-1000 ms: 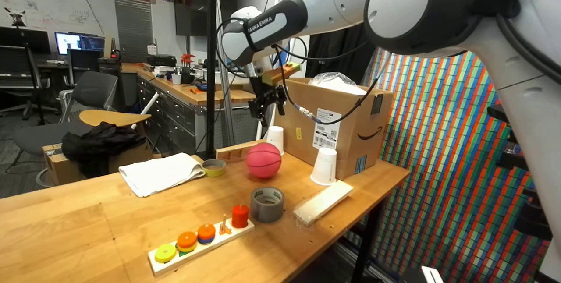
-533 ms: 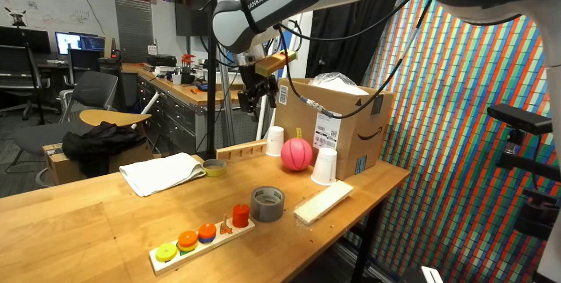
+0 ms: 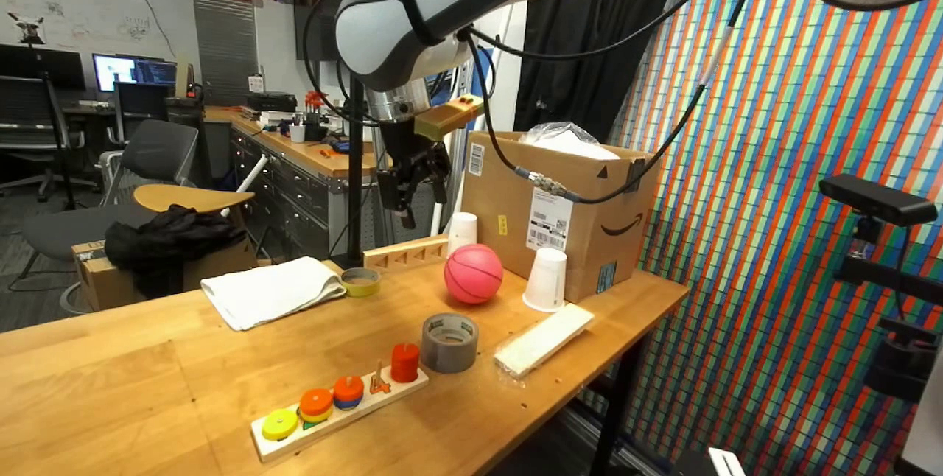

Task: Roll the ball up and down the table

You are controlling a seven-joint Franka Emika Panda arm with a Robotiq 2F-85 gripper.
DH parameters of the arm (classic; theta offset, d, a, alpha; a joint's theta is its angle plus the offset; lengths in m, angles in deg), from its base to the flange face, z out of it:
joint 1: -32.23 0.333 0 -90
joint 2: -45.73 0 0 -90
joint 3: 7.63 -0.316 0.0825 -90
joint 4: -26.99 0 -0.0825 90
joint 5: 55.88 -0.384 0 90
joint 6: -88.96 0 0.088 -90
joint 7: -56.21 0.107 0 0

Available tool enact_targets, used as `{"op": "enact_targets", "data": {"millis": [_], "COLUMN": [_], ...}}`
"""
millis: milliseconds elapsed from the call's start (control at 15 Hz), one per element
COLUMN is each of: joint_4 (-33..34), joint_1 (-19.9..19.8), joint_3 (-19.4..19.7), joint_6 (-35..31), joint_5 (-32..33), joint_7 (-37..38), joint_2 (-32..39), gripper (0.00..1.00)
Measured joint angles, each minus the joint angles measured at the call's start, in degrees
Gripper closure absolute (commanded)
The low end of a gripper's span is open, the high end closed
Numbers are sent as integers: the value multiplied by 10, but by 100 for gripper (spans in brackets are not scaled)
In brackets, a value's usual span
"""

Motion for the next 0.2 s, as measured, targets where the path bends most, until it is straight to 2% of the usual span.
{"op": "enact_targets", "data": {"millis": [200], "joint_4": [-5], "joint_1": [-3], "joint_3": [0], "joint_6": [-4], "joint_5": [-1], "joint_7": [-3], "joint_2": [-3], "gripper": [0]}}
